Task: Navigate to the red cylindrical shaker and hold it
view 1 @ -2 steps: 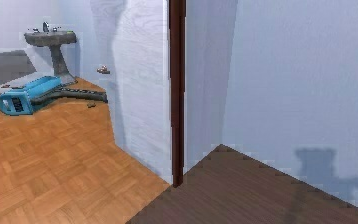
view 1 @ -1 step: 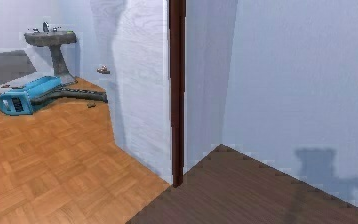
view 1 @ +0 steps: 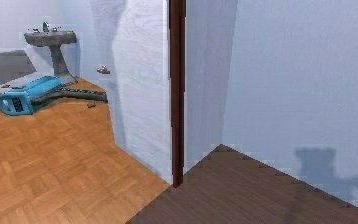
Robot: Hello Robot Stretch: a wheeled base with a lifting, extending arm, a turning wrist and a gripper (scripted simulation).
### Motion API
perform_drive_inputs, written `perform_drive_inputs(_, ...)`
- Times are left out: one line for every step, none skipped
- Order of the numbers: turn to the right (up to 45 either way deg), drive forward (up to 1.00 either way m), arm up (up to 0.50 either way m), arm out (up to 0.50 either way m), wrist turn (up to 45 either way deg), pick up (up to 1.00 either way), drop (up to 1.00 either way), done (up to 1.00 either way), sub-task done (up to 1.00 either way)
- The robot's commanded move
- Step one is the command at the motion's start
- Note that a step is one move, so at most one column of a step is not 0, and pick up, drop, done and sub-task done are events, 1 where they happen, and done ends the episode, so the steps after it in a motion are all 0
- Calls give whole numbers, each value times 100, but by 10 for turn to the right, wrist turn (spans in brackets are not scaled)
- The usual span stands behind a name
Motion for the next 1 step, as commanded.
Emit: perform_drive_inputs(0, 0, 0, 0, 0, 0, 0, 100, 0)
